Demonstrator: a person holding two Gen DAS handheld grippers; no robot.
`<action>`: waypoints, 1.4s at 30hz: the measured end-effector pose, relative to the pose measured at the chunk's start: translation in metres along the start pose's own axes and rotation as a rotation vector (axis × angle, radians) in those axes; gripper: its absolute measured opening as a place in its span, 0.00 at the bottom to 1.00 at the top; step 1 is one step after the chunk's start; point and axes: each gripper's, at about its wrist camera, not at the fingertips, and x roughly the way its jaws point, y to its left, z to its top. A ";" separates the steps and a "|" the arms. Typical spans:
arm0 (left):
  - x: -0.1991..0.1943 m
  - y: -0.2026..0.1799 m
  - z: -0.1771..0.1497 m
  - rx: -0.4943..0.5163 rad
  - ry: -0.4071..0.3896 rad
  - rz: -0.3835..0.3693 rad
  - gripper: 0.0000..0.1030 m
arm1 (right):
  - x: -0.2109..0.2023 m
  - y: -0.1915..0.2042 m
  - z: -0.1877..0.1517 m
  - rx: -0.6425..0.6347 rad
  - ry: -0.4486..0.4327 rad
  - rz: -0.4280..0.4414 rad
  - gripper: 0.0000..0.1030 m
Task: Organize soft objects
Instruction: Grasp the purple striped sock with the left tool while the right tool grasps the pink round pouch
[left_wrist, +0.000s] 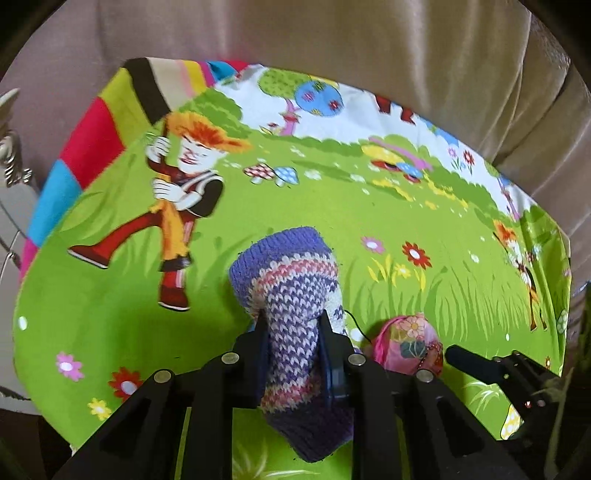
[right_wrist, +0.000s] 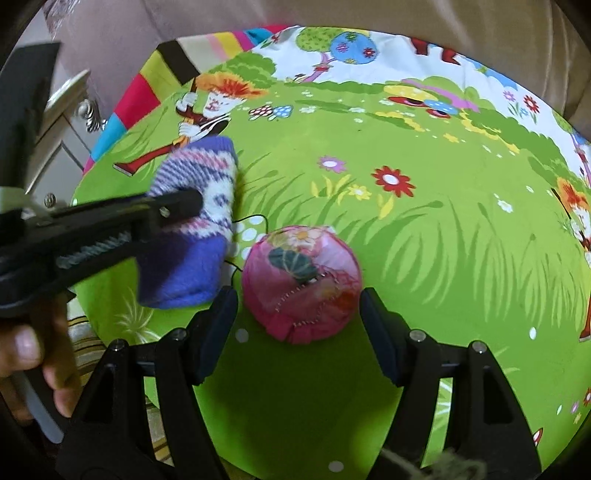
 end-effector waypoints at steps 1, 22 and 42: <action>-0.003 0.003 -0.001 -0.008 -0.007 0.000 0.23 | 0.003 0.003 0.001 -0.015 0.002 -0.007 0.73; -0.015 0.003 -0.017 -0.014 -0.020 -0.032 0.23 | 0.014 0.001 0.005 0.007 -0.004 -0.079 0.84; -0.045 -0.014 -0.034 0.009 -0.064 -0.065 0.23 | -0.024 0.005 -0.012 -0.004 -0.082 -0.195 0.76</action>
